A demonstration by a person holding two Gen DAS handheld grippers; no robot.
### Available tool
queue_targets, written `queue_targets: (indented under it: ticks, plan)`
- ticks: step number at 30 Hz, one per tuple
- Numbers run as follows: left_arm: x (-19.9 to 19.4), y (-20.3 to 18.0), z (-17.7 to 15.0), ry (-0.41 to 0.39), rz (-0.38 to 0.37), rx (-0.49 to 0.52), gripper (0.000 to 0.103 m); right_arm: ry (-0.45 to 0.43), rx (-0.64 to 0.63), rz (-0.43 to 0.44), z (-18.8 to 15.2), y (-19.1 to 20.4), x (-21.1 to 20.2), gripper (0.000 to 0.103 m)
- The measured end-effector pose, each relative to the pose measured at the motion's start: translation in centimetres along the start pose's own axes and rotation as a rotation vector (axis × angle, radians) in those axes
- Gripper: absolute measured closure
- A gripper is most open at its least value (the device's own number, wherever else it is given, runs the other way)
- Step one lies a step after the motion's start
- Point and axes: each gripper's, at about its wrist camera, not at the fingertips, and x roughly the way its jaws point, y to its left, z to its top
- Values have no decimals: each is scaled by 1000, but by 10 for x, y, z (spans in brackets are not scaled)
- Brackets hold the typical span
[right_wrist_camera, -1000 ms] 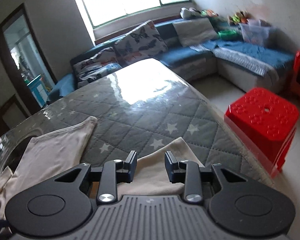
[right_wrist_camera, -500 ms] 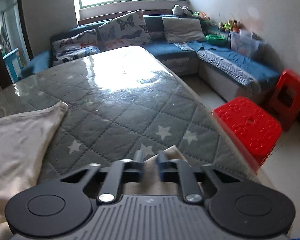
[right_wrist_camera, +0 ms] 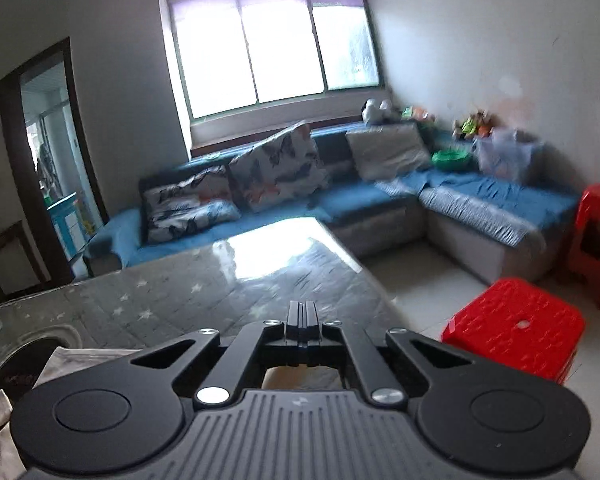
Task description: Fold clothes
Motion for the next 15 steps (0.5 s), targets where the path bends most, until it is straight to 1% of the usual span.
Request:
queue_targets:
  ticks: [2,3,4,7,9,10,13,15]
  plan:
    - [0,-1,-1,2,-8,10,67,37,6,-40,-8,-15,-6,103]
    - [0,-1,-1,3,-11,12,66,59,10,-44,-13,-19,-5,102]
    - [0,-2,0,5,-13,10,66,82,13,-46,-18,-24,-4,100]
    - [-3,-1,2,1,-11,-1,66,148,50,0,-28,-29,12,97]
    - [-6,-1,4,-4,-6,-6,66,188,60,23,-33,-28,31,95]
    - [-7,-2,4,-5,-2,-8,66,203,59,24,-37,-27,40,92]
    - [-8,0,3,-6,9,-16,66,236,57,3,-45,-23,65,77]
    - [-8,1,3,-6,13,-19,66,241,59,-19,-50,-21,74,77]
